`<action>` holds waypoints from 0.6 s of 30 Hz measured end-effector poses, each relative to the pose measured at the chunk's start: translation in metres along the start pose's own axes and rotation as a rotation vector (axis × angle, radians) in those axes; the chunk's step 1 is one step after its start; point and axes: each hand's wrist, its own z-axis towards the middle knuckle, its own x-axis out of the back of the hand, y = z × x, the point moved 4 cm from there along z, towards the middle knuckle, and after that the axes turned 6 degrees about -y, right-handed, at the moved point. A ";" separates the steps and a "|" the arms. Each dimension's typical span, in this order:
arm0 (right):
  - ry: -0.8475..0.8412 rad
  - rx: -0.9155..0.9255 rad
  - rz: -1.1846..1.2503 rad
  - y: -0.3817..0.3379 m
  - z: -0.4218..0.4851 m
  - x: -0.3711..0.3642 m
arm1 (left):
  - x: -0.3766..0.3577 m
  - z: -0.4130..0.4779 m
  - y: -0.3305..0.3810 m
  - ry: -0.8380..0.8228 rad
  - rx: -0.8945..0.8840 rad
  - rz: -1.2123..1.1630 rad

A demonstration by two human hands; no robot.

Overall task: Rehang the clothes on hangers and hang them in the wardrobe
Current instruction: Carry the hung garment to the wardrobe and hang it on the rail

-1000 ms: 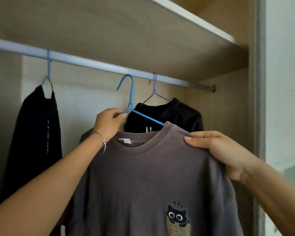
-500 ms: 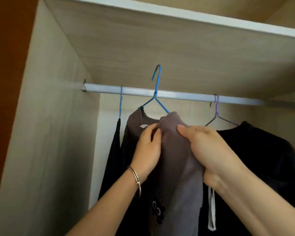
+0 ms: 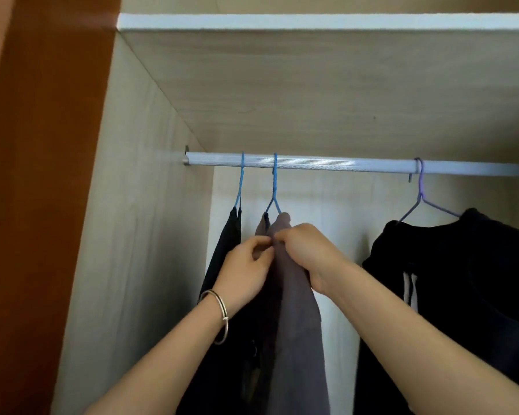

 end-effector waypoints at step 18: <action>-0.015 0.093 -0.079 -0.018 0.040 -0.009 | 0.090 0.046 0.037 0.089 0.298 1.268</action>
